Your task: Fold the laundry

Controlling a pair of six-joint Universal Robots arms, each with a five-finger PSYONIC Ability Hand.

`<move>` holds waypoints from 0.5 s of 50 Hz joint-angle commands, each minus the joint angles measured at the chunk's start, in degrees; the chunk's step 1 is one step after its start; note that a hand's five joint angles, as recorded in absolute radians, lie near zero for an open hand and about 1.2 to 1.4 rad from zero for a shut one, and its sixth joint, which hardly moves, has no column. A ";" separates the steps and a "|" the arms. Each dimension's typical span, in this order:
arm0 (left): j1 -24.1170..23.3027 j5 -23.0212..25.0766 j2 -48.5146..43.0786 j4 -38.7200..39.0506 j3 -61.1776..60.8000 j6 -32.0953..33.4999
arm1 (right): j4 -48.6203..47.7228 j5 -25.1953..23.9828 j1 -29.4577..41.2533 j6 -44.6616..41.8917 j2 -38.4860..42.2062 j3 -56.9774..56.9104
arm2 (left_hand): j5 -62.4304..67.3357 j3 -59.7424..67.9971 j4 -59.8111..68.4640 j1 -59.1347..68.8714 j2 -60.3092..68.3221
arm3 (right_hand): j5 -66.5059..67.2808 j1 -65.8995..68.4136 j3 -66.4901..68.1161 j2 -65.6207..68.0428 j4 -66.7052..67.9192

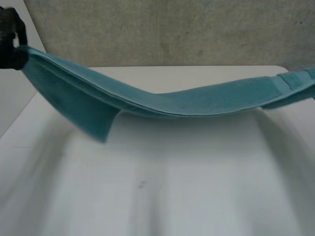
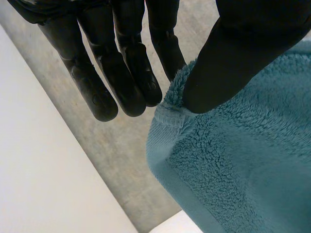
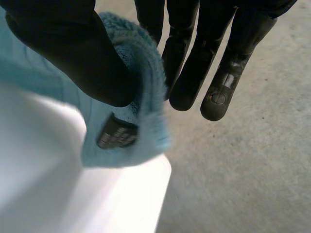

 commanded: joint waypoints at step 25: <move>-1.38 0.42 -38.43 -3.23 33.64 22.80 | -5.16 24.87 14.53 -17.59 33.49 -29.41 | 14.61 11.69 11.50 16.67 11.11 | 13.57 24.11 12.09 12.46 11.71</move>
